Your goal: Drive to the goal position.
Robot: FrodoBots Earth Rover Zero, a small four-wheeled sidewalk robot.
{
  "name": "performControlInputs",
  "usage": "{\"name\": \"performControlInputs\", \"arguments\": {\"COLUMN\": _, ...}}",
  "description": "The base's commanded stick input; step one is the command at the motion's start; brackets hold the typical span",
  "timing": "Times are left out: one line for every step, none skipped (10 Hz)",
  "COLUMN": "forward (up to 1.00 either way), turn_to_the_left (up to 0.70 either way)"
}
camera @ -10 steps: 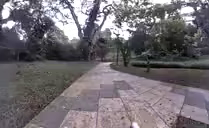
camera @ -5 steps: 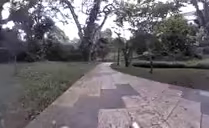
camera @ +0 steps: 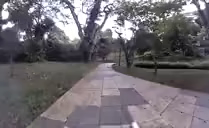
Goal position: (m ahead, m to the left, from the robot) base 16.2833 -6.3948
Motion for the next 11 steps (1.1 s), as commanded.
{"name": "performControlInputs", "arguments": {"forward": 0.70, "turn_to_the_left": 0.01}}
{"name": "performControlInputs", "arguments": {"forward": 0.70, "turn_to_the_left": 0.01}}
{"name": "performControlInputs", "arguments": {"forward": 0.70, "turn_to_the_left": 0.01}}
{"name": "performControlInputs", "arguments": {"forward": 0.70, "turn_to_the_left": 0.01}}
{"name": "performControlInputs", "arguments": {"forward": 0.70, "turn_to_the_left": 0.01}}
{"name": "performControlInputs", "arguments": {"forward": 0.70, "turn_to_the_left": 0.01}}
{"name": "performControlInputs", "arguments": {"forward": 0.70, "turn_to_the_left": 0.01}}
{"name": "performControlInputs", "arguments": {"forward": 0.70, "turn_to_the_left": 0.01}}
{"name": "performControlInputs", "arguments": {"forward": 0.70, "turn_to_the_left": 0.01}}
{"name": "performControlInputs", "arguments": {"forward": 0.70, "turn_to_the_left": -0.01}}
{"name": "performControlInputs", "arguments": {"forward": 0.70, "turn_to_the_left": -0.05}}
